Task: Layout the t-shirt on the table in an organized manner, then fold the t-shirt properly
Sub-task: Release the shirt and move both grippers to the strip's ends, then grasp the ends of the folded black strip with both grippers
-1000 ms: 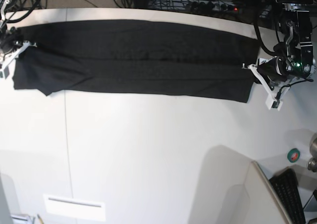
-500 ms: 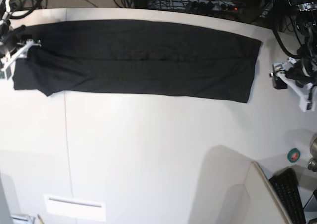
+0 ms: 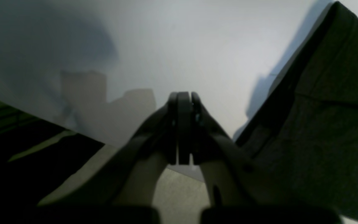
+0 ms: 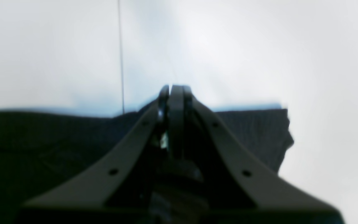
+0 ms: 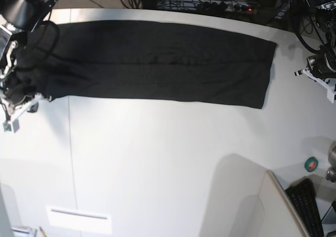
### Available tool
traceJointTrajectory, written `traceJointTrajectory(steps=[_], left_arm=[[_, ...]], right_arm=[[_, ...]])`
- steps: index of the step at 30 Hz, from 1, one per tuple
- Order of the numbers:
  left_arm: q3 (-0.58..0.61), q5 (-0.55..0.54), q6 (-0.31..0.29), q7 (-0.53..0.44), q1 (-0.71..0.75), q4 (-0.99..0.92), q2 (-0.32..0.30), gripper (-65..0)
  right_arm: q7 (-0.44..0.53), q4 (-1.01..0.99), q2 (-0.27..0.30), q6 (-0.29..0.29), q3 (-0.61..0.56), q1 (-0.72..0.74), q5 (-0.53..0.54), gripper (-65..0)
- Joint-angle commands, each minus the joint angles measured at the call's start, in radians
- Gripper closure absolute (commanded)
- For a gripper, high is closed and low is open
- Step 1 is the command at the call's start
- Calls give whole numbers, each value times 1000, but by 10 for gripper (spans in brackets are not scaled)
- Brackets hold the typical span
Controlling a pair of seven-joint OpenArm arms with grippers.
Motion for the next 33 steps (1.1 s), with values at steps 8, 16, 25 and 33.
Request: traceJointTrajectory(steps=[8,16,25,33], left_arm=[[-6,-5,4,-10,-1,25,-23,0],[2,-3,4,-10,-4,20,-21,0],[3,-3,4,-10,-8,17,-21,0],[3,-3,4,-10,-8,17,-23,0]], right_arm=[[-14,-29,11,-5,-105,46,11,-369],[63,-218,45,-71,-105,115,-68,-341],[49,-269,43,-73,-105,117,-83,-335],[49,-282,43,-73,-98,117,-83,-57]])
